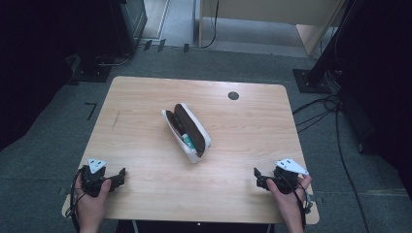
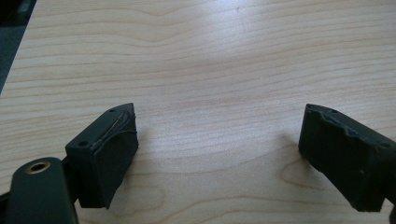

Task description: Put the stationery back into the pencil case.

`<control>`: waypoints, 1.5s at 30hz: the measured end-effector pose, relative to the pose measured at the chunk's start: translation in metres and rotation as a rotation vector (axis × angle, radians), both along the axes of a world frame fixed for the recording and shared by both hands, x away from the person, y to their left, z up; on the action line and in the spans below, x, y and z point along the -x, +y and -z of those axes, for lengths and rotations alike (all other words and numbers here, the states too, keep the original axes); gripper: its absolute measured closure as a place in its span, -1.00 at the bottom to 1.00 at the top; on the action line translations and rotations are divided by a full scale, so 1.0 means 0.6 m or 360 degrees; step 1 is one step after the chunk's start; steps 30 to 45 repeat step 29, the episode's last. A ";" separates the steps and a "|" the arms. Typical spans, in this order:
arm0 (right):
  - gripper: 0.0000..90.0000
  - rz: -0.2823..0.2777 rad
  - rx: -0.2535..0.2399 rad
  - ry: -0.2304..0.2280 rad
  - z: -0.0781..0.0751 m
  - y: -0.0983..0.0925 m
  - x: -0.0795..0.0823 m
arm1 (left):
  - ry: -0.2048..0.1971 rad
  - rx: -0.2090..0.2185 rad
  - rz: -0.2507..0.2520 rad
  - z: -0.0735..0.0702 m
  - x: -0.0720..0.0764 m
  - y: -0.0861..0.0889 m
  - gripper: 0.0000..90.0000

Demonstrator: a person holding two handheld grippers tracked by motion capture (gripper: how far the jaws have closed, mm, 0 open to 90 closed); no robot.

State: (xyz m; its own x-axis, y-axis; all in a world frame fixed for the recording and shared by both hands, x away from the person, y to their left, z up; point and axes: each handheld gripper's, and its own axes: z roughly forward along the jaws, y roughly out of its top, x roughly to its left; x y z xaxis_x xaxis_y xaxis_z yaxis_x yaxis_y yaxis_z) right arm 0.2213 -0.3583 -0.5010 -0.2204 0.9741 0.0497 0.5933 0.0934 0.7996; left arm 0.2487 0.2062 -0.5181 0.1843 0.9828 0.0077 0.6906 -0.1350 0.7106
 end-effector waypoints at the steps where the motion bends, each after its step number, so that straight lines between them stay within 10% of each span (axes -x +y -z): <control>1: -1.00 0.0015 0.0010 0.0011 0.004 -0.007 0.003 | -0.0001 0.0001 -0.0001 0.000 0.000 0.000 -0.73; 20: -1.00 0.0130 0.0077 0.0214 0.043 -0.084 0.030 | -0.0001 0.0000 0.0000 0.000 0.000 0.000 -0.73; 45: -1.00 0.0190 0.0067 0.0217 0.043 -0.080 0.034 | 0.0000 0.0001 -0.0002 0.000 0.000 0.000 -0.74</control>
